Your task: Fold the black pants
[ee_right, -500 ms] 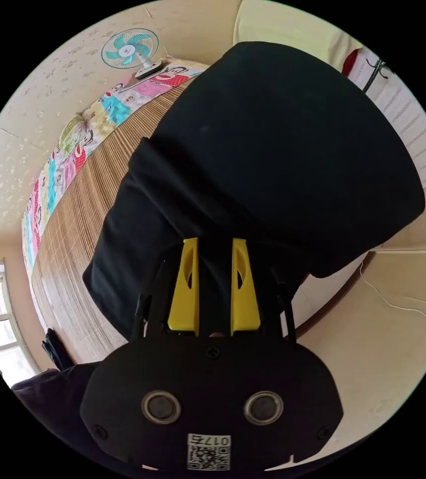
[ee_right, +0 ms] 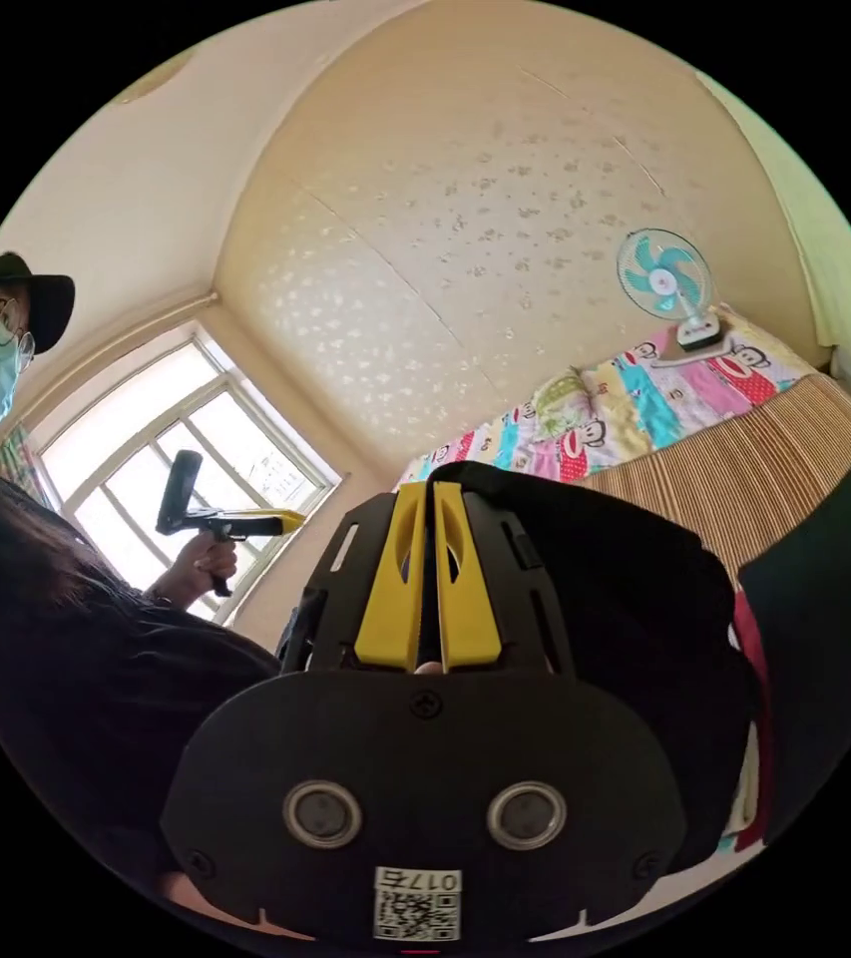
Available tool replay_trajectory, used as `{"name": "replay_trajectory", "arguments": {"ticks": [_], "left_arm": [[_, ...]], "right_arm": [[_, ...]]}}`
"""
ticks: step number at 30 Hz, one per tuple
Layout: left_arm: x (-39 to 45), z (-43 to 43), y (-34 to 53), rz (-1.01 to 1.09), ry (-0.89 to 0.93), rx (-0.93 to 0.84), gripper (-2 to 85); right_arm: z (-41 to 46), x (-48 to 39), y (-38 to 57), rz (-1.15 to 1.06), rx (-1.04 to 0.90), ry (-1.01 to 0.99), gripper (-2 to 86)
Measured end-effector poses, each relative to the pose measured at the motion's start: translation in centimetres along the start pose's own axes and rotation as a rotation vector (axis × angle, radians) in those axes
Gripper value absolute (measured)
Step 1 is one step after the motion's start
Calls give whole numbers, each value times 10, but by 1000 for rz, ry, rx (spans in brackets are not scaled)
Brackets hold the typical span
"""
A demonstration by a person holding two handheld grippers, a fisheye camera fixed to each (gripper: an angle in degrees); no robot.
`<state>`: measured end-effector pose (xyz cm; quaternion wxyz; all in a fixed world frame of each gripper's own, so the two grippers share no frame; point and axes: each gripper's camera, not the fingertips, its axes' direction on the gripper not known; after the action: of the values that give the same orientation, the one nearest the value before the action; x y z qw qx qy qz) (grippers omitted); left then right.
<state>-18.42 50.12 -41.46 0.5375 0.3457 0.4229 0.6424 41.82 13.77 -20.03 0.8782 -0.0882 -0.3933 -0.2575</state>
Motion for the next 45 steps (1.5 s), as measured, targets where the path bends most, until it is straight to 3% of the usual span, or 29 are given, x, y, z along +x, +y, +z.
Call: {"name": "replay_trajectory", "arguments": {"ticks": [8,12,18,21,23,25,27,30,33,35,37,39,42,43,45], "left_arm": [[-123,-22,45,-167,485,126,139],[-186,-37,84,-278,603,200,188],[-267,-54,147,-440,1091,493,237],[-294,-35,169,-541,1117,494,264],[-308,0,176,-603,1359,498,268],[-321,56,194,-738,1735,629,265],[-322,95,205,-873,1828,594,255],[-319,130,216,-988,1780,506,181],[-323,139,228,-1095,1738,597,75],[-336,122,228,-1046,1685,720,63],[-355,76,213,-883,1379,663,51],[-353,39,191,-704,1188,648,48],[-319,-10,146,-382,1078,670,48],[-294,-24,125,-262,1019,622,49],[-246,-33,94,-93,905,510,46]], "right_arm": [[-8,-32,-50,-197,131,-261,6],[-8,-47,-88,-287,245,-545,6],[11,-76,-121,-445,347,-1017,6],[26,-78,-116,-497,363,-1173,6],[38,-76,-112,-495,331,-1237,6],[59,-80,-106,-500,233,-1314,6],[71,-92,-99,-540,156,-1328,7],[90,-108,-90,-564,38,-1302,8],[104,-111,-83,-580,-106,-1246,10],[102,-107,-80,-619,-177,-1139,12],[94,-91,-84,-585,-238,-946,16],[89,-72,-89,-519,-284,-779,21],[84,-46,-97,-415,-374,-394,35],[87,-37,-102,-356,-401,-219,42],[93,-28,-112,-286,-430,-91,59]]}}
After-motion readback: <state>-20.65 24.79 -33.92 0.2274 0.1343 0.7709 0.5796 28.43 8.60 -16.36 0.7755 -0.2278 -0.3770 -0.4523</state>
